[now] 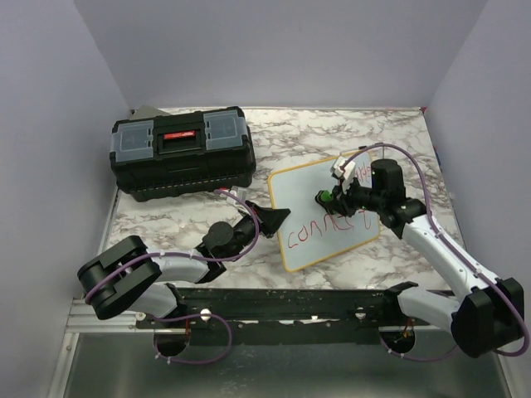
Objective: Erase the whiteboard
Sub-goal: Erase the whiteboard at the center of the board.
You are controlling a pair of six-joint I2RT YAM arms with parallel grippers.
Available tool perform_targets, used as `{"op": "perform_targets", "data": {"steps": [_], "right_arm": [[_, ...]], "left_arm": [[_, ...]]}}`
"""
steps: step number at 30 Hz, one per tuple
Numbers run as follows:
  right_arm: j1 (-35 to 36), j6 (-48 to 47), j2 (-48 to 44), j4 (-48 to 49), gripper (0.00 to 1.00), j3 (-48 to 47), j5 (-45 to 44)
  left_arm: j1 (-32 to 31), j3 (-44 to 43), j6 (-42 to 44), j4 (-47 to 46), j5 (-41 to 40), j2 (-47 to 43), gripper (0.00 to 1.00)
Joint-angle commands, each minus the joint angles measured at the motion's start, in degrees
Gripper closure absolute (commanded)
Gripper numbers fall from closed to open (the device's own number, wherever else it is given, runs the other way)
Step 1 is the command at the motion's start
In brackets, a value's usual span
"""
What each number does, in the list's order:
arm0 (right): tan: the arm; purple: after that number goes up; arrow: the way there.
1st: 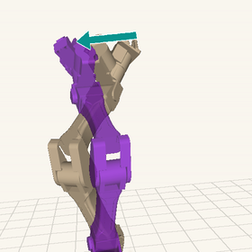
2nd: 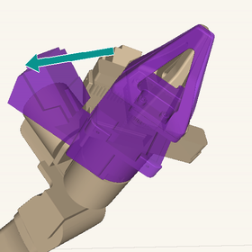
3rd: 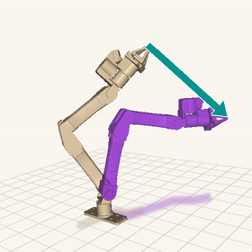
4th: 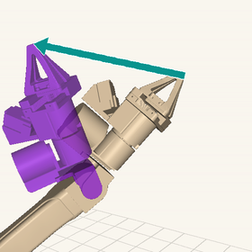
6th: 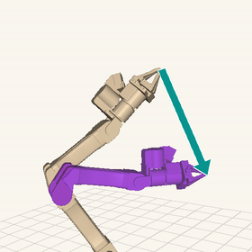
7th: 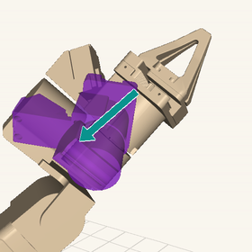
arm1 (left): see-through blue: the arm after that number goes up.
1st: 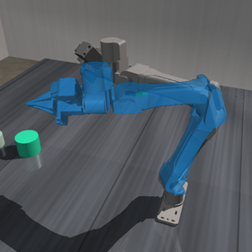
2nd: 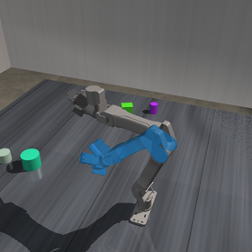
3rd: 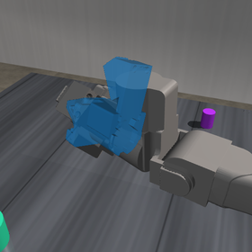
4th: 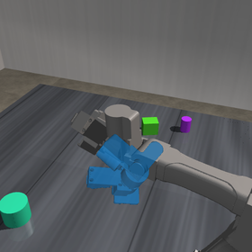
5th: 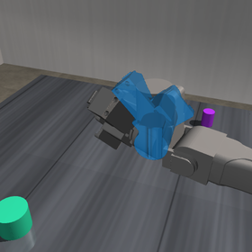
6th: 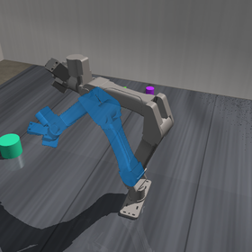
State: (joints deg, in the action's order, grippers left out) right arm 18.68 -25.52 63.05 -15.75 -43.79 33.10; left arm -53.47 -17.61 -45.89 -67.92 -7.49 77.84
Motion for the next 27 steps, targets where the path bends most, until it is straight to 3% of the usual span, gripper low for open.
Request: {"op": "perform_targets", "data": {"steps": [1, 7, 13, 17, 22, 27], "right_arm": [[0.11, 4.54, 3.43, 4.11, 0.99, -3.46, -9.28], [-0.05, 7.31, 8.91, 4.06, 0.99, -10.87, -11.83], [-2.69, 6.89, 8.73, 3.05, 0.99, -9.78, -13.24], [-4.32, 3.07, 6.30, -1.18, 0.99, -6.17, -8.45], [-4.09, -5.08, 2.67, -7.76, 0.99, -2.14, 5.65], [-3.68, -3.99, 3.05, -6.47, 0.99, -2.92, 8.95]], "left_arm": [[-1.19, -0.58, 4.82, -1.68, 5.64, -0.37, 1.00], [-1.19, -0.84, 4.84, -1.73, 5.90, -0.07, 1.00], [-1.19, -0.33, 5.02, -2.13, 5.68, -0.52, 1.00], [-1.19, -0.15, 5.28, -2.18, 5.56, -0.94, 1.00], [-1.19, -0.57, 5.20, -2.70, 5.88, -0.17, 1.00], [-1.19, -0.98, 4.98, -2.90, 5.99, 0.49, 1.00]]}}
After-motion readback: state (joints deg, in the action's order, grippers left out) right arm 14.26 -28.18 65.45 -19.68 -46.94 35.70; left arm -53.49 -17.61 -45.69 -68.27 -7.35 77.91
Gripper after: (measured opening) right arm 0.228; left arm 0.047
